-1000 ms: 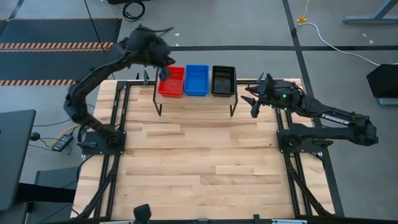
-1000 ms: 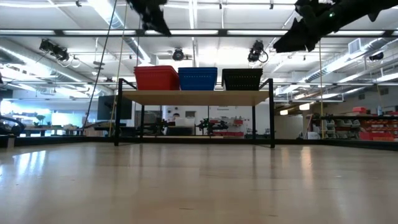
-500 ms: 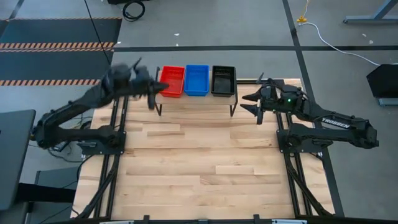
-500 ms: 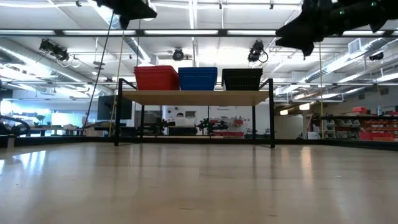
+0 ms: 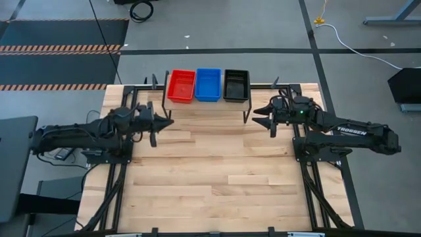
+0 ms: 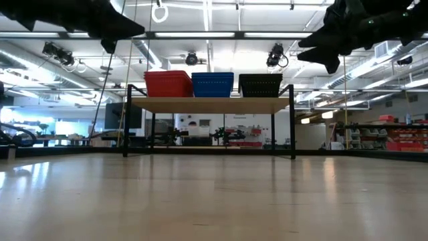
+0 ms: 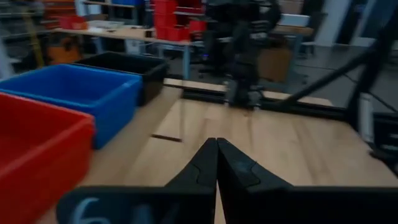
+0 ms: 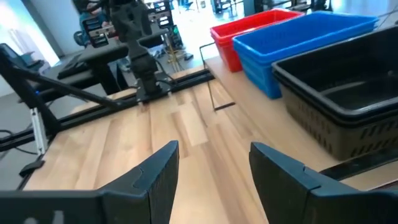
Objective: Stack baskets on shelf by color
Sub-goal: Adjust the bins on the shelf
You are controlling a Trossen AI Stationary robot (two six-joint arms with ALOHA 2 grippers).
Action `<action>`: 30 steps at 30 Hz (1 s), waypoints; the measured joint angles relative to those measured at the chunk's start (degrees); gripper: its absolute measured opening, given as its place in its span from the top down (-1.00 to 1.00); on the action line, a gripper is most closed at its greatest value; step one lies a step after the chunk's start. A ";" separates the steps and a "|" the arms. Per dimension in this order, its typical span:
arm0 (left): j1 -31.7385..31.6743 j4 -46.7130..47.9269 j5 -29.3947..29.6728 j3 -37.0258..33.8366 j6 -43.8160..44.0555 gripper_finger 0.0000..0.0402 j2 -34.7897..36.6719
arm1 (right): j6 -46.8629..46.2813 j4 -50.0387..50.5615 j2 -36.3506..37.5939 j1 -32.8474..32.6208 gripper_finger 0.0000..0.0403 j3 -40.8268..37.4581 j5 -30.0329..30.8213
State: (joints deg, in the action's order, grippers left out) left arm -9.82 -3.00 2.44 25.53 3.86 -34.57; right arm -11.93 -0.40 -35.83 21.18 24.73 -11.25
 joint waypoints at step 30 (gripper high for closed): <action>-5.45 -8.16 19.87 -1.58 -9.35 0.91 1.95 | 14.36 26.56 -30.74 -1.76 0.00 39.30 17.64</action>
State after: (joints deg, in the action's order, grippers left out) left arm -15.26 -11.15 22.31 23.94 -5.50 -32.62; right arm 2.42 26.16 -66.57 19.42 64.03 6.40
